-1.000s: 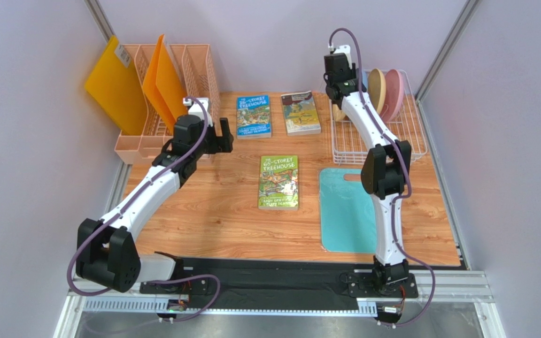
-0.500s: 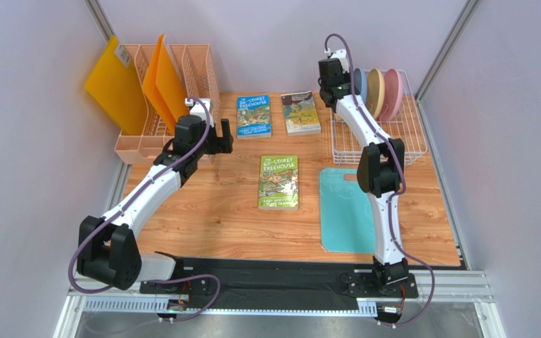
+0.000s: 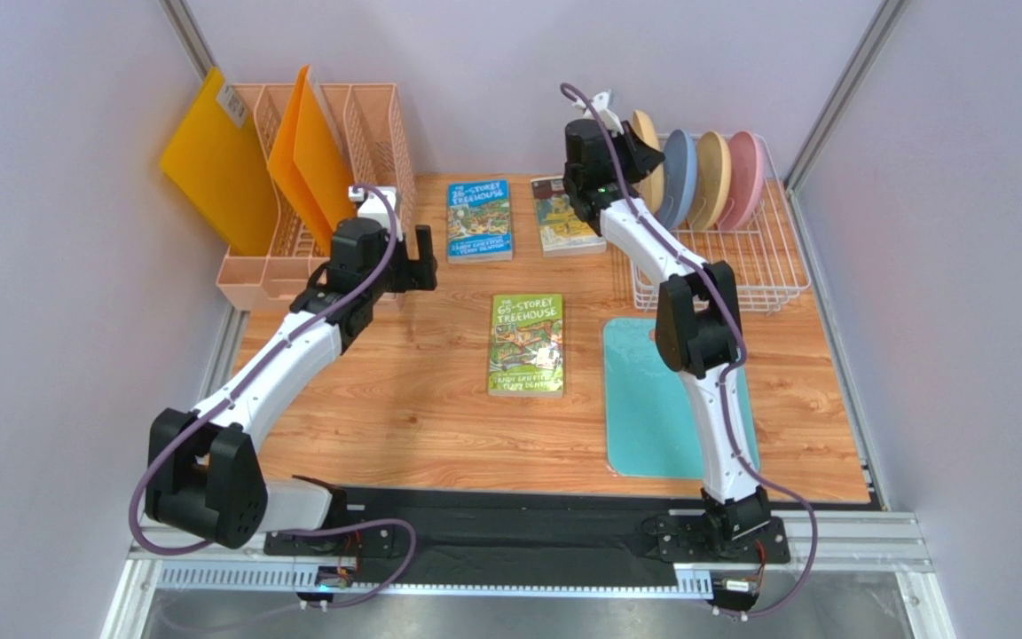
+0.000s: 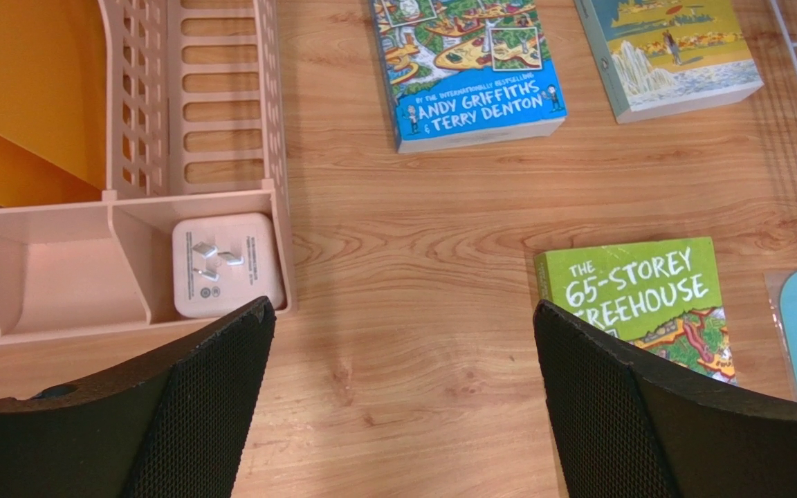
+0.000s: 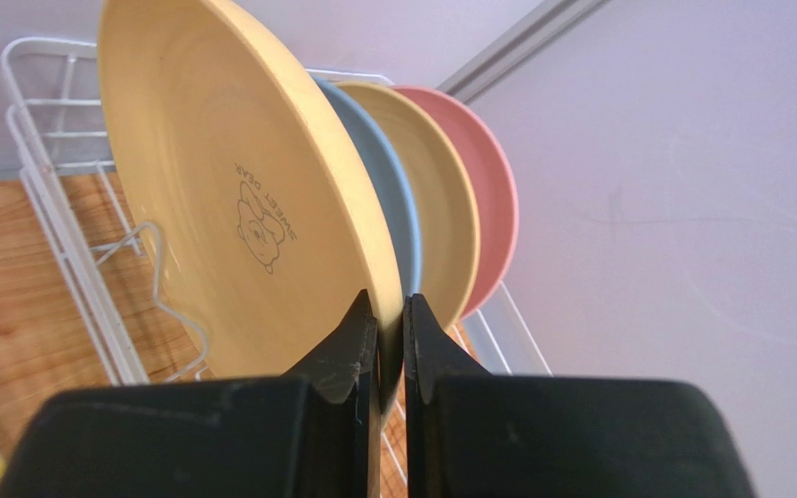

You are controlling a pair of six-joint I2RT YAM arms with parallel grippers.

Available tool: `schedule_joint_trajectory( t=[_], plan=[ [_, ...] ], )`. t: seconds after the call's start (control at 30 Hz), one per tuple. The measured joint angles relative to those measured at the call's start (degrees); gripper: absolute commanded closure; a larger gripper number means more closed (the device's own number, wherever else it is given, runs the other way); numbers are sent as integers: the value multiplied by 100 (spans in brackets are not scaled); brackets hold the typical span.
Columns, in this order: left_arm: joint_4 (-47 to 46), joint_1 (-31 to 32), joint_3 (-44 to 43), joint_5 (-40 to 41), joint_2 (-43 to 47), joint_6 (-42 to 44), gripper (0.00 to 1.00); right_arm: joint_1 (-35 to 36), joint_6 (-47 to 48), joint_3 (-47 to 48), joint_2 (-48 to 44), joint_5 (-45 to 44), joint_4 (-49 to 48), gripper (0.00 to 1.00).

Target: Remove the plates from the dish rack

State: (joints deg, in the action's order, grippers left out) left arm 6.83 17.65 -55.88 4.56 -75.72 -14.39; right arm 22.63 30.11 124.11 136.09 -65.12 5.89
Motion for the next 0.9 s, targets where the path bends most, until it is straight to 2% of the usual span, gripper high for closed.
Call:
schedule_joint_trajectory(
  t=[0.2,0.33,0.47,0.67,0.77,0.9],
  plan=[
    [94,0,0,24,52,24,1,107,887,-260,-52,-531,-1180,100],
    [111,0,0,-85,177,22,1,249,861,-933,-533,-577,-1207,100],
    [96,0,9,-387,326,-26,1,503,142,-1121,-1261,-472,-251,100],
    [-116,7,219,-1099,660,-326,0,970,-1294,-1508,-2997,-55,1226,100],
    [-334,11,435,-1462,852,-549,0,1078,-2188,-1862,-3891,643,2070,100],
    [-704,22,815,-1917,1123,-922,5,1058,-3230,-2894,-4975,2004,2785,99]
  ],
)
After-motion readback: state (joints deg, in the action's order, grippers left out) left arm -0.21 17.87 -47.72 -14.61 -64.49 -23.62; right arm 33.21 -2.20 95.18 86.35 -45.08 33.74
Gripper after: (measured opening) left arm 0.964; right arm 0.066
